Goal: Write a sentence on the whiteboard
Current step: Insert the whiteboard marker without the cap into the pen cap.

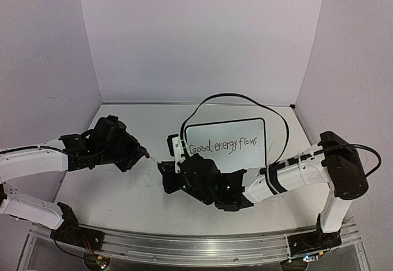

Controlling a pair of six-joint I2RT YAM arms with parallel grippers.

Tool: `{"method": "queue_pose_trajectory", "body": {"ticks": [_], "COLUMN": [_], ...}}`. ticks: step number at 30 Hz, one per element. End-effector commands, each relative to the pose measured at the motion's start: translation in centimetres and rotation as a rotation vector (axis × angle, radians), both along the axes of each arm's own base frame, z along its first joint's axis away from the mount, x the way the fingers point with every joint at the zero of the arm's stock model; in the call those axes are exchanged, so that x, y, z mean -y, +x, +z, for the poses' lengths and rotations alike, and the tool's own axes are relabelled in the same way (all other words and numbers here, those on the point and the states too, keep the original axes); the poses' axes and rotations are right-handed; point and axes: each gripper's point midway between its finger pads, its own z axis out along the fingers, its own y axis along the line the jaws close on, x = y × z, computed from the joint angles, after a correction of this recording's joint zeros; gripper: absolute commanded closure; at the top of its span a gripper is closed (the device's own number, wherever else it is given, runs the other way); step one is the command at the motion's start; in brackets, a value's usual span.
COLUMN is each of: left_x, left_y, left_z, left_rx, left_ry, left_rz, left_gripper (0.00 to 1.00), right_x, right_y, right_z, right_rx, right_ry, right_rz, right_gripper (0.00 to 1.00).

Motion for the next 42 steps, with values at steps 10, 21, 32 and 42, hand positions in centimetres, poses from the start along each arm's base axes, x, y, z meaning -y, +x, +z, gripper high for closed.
{"method": "queue_pose_trajectory", "body": {"ticks": [10,21,32,42], "left_x": [0.5,0.6,0.8,0.9], "left_y": [0.3,0.1,-0.3,-1.2], "left_z": [1.1,1.1,0.5,-0.7], "left_rx": [0.022,0.014,-0.006,-0.035], "left_ry": [-0.045,-0.068,-0.094,-0.11], "left_rz": [-0.004,-0.003,-0.012,-0.035], "left_gripper": [1.0,1.0,1.0,1.0], "right_x": [-1.1,-1.8,-3.6,-6.1], "right_y": [0.6,2.5,5.6,7.5], "right_z": [0.6,0.2,0.0,2.5], "right_rx": [0.021,0.075,0.231,0.332], "right_ry": [0.018,0.002,0.017,0.092], "right_rz": [-0.024,-0.124,-0.299,-0.219], "right_gripper": [1.0,1.0,1.0,1.0]}}
